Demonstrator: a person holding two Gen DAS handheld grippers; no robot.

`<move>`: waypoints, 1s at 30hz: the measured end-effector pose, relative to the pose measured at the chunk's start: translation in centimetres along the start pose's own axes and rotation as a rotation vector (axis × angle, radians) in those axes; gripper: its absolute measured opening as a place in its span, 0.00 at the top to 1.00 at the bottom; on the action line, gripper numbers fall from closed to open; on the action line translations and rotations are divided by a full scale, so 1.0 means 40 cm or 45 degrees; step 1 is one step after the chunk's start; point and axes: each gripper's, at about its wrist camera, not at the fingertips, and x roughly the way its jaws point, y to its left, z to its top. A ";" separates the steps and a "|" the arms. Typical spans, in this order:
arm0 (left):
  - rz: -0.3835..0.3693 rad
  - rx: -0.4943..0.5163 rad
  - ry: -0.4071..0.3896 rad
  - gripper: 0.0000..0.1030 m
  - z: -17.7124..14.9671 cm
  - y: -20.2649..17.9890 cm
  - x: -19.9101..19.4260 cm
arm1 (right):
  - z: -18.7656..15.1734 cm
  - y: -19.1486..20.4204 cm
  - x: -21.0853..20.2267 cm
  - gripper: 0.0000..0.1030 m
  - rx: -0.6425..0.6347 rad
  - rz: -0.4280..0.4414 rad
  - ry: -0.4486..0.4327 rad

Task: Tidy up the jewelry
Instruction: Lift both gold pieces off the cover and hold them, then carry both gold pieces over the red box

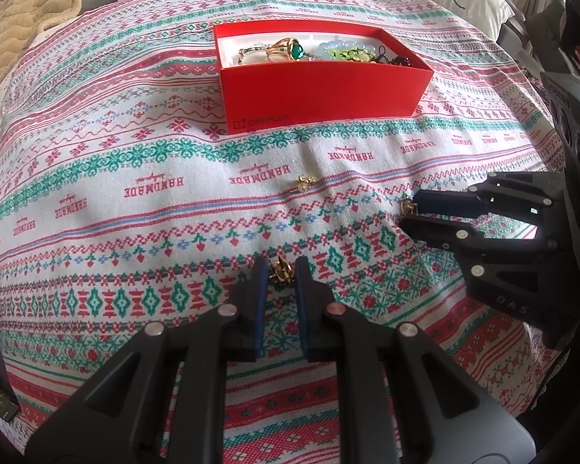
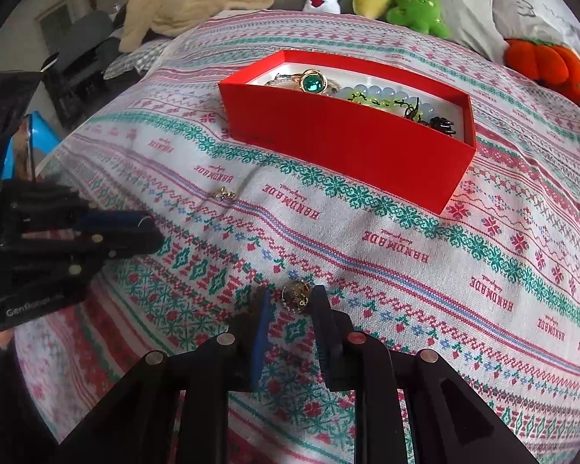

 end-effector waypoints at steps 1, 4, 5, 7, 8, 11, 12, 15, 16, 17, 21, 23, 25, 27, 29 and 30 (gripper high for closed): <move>0.000 0.000 0.000 0.85 0.001 -0.001 0.001 | 0.001 0.005 0.002 0.80 -0.011 -0.018 -0.009; -0.004 -0.003 0.001 0.85 0.005 -0.005 0.004 | 0.004 0.010 0.007 0.85 -0.036 -0.033 -0.017; -0.004 -0.004 0.000 0.85 0.004 -0.005 0.004 | 0.004 0.010 0.007 0.85 -0.039 -0.033 -0.018; -0.004 -0.004 0.000 0.85 0.003 -0.004 0.004 | 0.006 0.008 0.004 0.86 -0.038 -0.028 -0.023; -0.003 -0.006 -0.001 0.85 0.002 -0.003 0.002 | 0.006 0.007 0.000 0.86 -0.039 -0.028 -0.027; -0.002 -0.012 -0.004 0.85 0.000 0.005 -0.004 | 0.008 0.004 -0.012 0.86 -0.047 -0.032 -0.044; -0.003 -0.012 -0.005 0.85 0.000 0.009 -0.006 | 0.010 0.002 -0.017 0.86 -0.041 -0.027 -0.049; -0.004 -0.012 -0.015 0.85 0.007 0.012 -0.014 | 0.020 -0.011 -0.041 0.86 -0.015 -0.007 -0.078; -0.004 -0.013 -0.020 0.85 0.010 0.012 -0.016 | 0.025 -0.016 -0.051 0.86 -0.004 0.000 -0.090; -0.005 -0.014 -0.025 0.85 0.012 0.014 -0.020 | 0.030 -0.021 -0.061 0.86 0.009 0.006 -0.103; -0.008 -0.019 -0.052 0.85 0.028 0.017 -0.038 | 0.055 -0.043 -0.092 0.86 0.051 0.023 -0.141; -0.007 -0.020 -0.066 0.85 0.037 0.013 -0.045 | 0.066 -0.053 -0.101 0.86 0.067 0.023 -0.153; -0.005 -0.020 -0.079 0.85 0.050 0.010 -0.051 | 0.078 -0.059 -0.110 0.86 0.081 0.024 -0.162; 0.000 -0.019 -0.095 0.85 0.067 0.008 -0.057 | 0.090 -0.063 -0.115 0.86 0.090 0.024 -0.169; 0.011 -0.015 -0.117 0.85 0.087 0.008 -0.061 | 0.104 -0.067 -0.125 0.86 0.099 0.027 -0.181; 0.016 -0.018 -0.126 0.85 0.099 0.008 -0.062 | 0.111 -0.069 -0.128 0.86 0.102 0.027 -0.184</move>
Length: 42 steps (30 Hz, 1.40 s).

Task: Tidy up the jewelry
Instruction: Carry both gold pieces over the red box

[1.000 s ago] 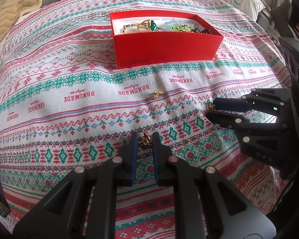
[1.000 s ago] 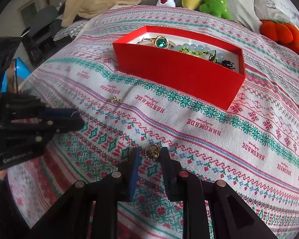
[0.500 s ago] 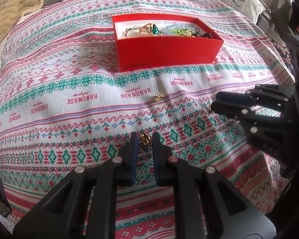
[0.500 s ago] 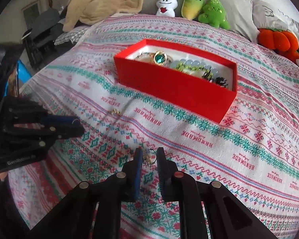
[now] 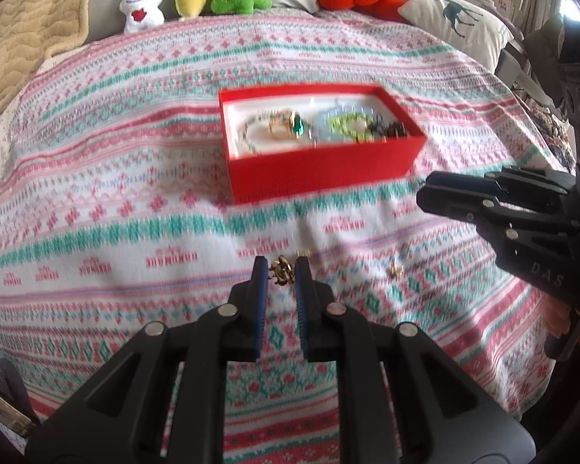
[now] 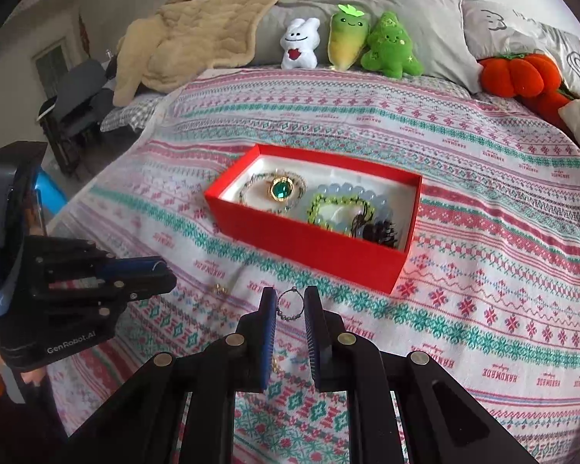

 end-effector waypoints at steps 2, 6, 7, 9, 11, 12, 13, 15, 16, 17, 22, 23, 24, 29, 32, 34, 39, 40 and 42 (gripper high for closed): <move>0.004 -0.015 -0.014 0.85 0.020 0.002 -0.001 | 0.018 -0.004 -0.003 0.86 0.010 -0.003 -0.009; -0.001 -0.046 -0.048 0.85 0.068 -0.001 0.004 | 0.059 -0.021 0.000 0.85 0.048 -0.006 -0.020; -0.003 -0.050 -0.054 0.85 0.078 -0.001 0.007 | 0.072 -0.028 0.001 0.85 0.062 -0.010 -0.025; -0.003 -0.063 -0.069 0.85 0.104 -0.007 0.017 | 0.090 -0.040 0.005 0.85 0.085 -0.011 -0.027; -0.003 -0.083 -0.081 0.85 0.128 -0.013 0.030 | 0.109 -0.058 0.011 0.85 0.119 -0.018 -0.030; -0.002 -0.091 -0.084 0.85 0.137 -0.015 0.036 | 0.116 -0.065 0.015 0.85 0.133 -0.023 -0.027; 0.001 -0.097 -0.086 0.85 0.146 -0.018 0.043 | 0.123 -0.074 0.021 0.85 0.148 -0.029 -0.024; 0.007 -0.105 -0.088 0.85 0.163 -0.026 0.057 | 0.134 -0.090 0.033 0.85 0.175 -0.037 -0.016; 0.012 -0.105 -0.089 0.85 0.171 -0.030 0.065 | 0.139 -0.100 0.042 0.85 0.193 -0.041 -0.008; 0.018 -0.104 -0.089 0.85 0.178 -0.034 0.072 | 0.141 -0.106 0.049 0.85 0.205 -0.042 -0.001; 0.035 -0.121 -0.083 0.85 0.196 -0.040 0.104 | 0.146 -0.132 0.074 0.85 0.248 -0.053 0.023; 0.038 -0.127 -0.080 0.85 0.198 -0.040 0.110 | 0.147 -0.136 0.076 0.85 0.253 -0.053 0.025; 0.042 -0.134 -0.077 0.85 0.201 -0.039 0.117 | 0.147 -0.139 0.078 0.84 0.259 -0.052 0.026; 0.061 -0.154 -0.083 0.81 0.201 -0.036 0.124 | 0.152 -0.150 0.086 0.84 0.270 -0.056 0.031; 0.084 -0.153 -0.104 0.68 0.202 -0.034 0.114 | 0.153 -0.150 0.090 0.84 0.270 -0.057 0.035; 0.092 -0.152 -0.118 0.63 0.201 -0.031 0.102 | 0.152 -0.148 0.092 0.84 0.268 -0.057 0.037; 0.116 -0.163 -0.146 0.47 0.192 -0.017 0.068 | 0.154 -0.143 0.096 0.84 0.258 -0.045 0.045; 0.127 -0.163 -0.151 0.44 0.189 -0.013 0.061 | 0.154 -0.141 0.098 0.84 0.253 -0.044 0.049; 0.151 -0.161 -0.151 0.39 0.181 -0.004 0.051 | 0.153 -0.136 0.102 0.84 0.244 -0.051 0.054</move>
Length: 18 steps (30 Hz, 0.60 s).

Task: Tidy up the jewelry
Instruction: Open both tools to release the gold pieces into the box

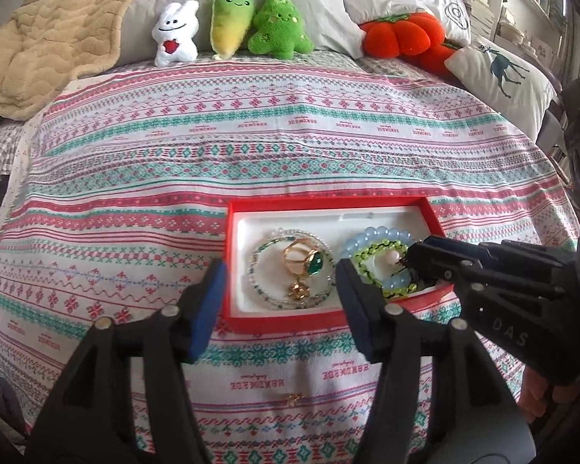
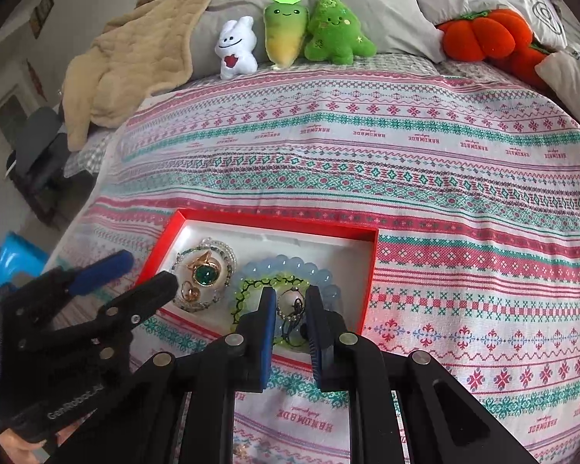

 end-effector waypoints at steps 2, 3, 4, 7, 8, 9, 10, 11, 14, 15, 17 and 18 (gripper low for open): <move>0.022 -0.005 0.011 0.33 -0.006 0.010 -0.006 | -0.003 0.005 -0.002 0.84 -0.005 -0.024 -0.005; 0.034 -0.012 0.021 0.30 -0.010 0.017 -0.009 | -0.005 0.006 -0.005 0.82 -0.005 -0.039 -0.011; 0.042 -0.016 0.028 0.26 -0.014 0.023 -0.012 | -0.006 0.006 -0.009 0.77 -0.003 -0.049 -0.016; 0.067 -0.029 0.050 0.23 -0.031 0.040 -0.024 | -0.009 0.008 -0.022 0.30 0.001 -0.065 -0.038; 0.071 -0.033 0.057 0.23 -0.036 0.045 -0.029 | -0.011 0.009 -0.033 0.29 0.002 -0.073 -0.073; 0.075 -0.039 0.066 0.22 -0.044 0.051 -0.034 | -0.012 0.013 -0.042 0.29 -0.010 -0.077 -0.093; 0.077 -0.044 0.071 0.22 -0.049 0.055 -0.038 | -0.012 0.018 -0.047 0.29 -0.022 -0.075 -0.095; 0.080 -0.050 0.076 0.22 -0.054 0.060 -0.042 | -0.012 0.021 -0.053 0.29 -0.022 -0.067 -0.098; 0.079 -0.074 0.089 0.20 -0.068 0.073 -0.056 | -0.020 0.028 -0.075 0.21 -0.026 -0.066 -0.117; 0.074 -0.082 0.095 0.19 -0.073 0.076 -0.060 | -0.022 0.030 -0.080 0.17 -0.029 -0.068 -0.126; 0.077 -0.088 0.112 0.17 -0.085 0.082 -0.067 | -0.031 0.035 -0.094 0.15 -0.042 -0.072 -0.134; 0.081 -0.089 0.120 0.15 -0.088 0.084 -0.068 | -0.036 0.038 -0.101 0.11 -0.055 -0.078 -0.129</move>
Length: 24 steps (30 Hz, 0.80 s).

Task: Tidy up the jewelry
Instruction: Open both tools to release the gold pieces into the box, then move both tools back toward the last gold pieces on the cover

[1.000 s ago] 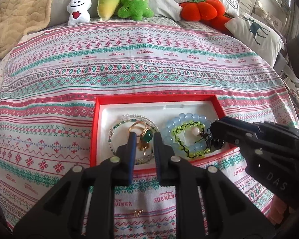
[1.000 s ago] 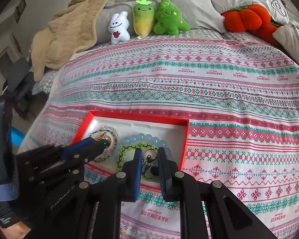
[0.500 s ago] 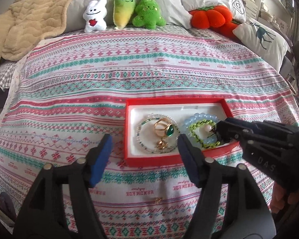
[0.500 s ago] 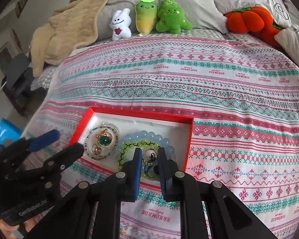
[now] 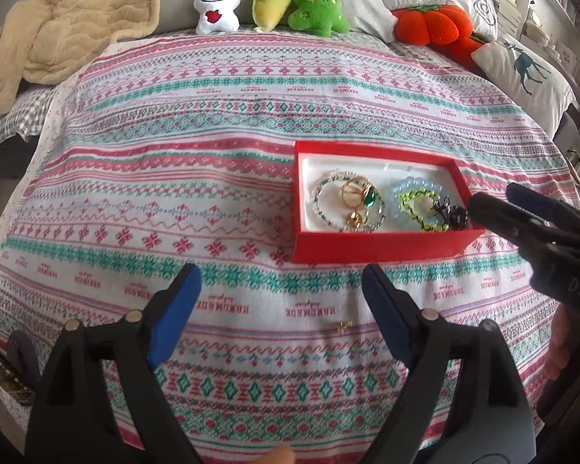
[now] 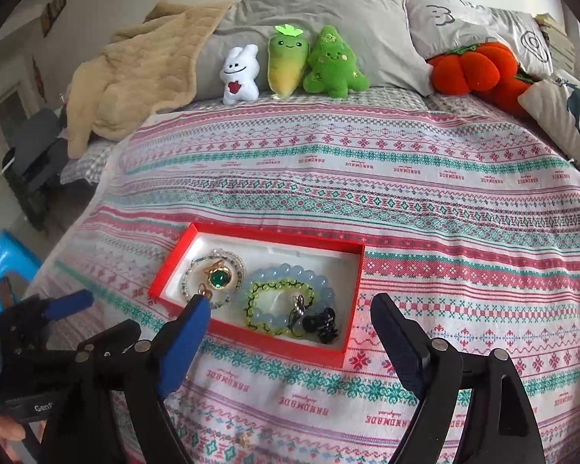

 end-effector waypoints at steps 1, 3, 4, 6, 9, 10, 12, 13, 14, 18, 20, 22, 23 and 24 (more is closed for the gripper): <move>0.003 0.000 0.007 0.12 -0.006 0.004 -0.002 | -0.005 0.003 -0.007 0.06 -0.018 -0.009 0.000; 0.008 0.004 0.010 0.06 -0.020 0.012 -0.007 | -0.022 0.007 -0.025 0.00 -0.053 -0.031 -0.022; 0.010 0.008 0.010 0.03 -0.025 0.015 -0.010 | -0.030 0.009 -0.033 0.00 -0.066 -0.040 -0.029; 0.013 0.018 0.007 0.02 -0.038 0.020 -0.016 | -0.049 0.009 -0.045 0.00 -0.092 -0.043 -0.026; 0.006 0.023 0.016 0.01 -0.055 0.031 -0.020 | -0.077 0.007 -0.058 0.00 -0.113 -0.066 -0.010; 0.000 0.020 0.020 0.01 -0.060 0.034 -0.019 | -0.085 0.007 -0.061 0.00 -0.121 -0.077 -0.003; -0.017 0.014 0.034 0.01 -0.074 0.039 -0.015 | -0.104 0.008 -0.067 0.00 -0.141 -0.085 0.007; -0.026 0.015 0.048 0.01 -0.083 0.041 -0.010 | -0.113 0.007 -0.067 0.00 -0.145 -0.079 0.012; -0.030 0.017 0.055 0.01 -0.091 0.041 -0.008 | -0.127 0.007 -0.067 0.00 -0.147 -0.066 0.023; -0.037 0.064 0.100 0.01 -0.139 0.039 0.016 | -0.184 0.023 -0.047 0.00 -0.192 -0.048 0.105; -0.027 0.099 0.128 0.01 -0.169 0.038 0.031 | -0.219 0.035 -0.031 0.00 -0.241 -0.030 0.157; -0.019 0.120 0.147 0.01 -0.189 0.039 0.042 | -0.249 0.043 -0.018 0.00 -0.274 -0.010 0.196; -0.015 0.130 0.157 0.01 -0.198 0.040 0.049 | -0.264 0.047 -0.010 0.00 -0.293 -0.003 0.221; -0.005 0.142 0.171 0.01 -0.210 0.044 0.058 | -0.275 0.050 -0.004 0.00 -0.306 0.004 0.237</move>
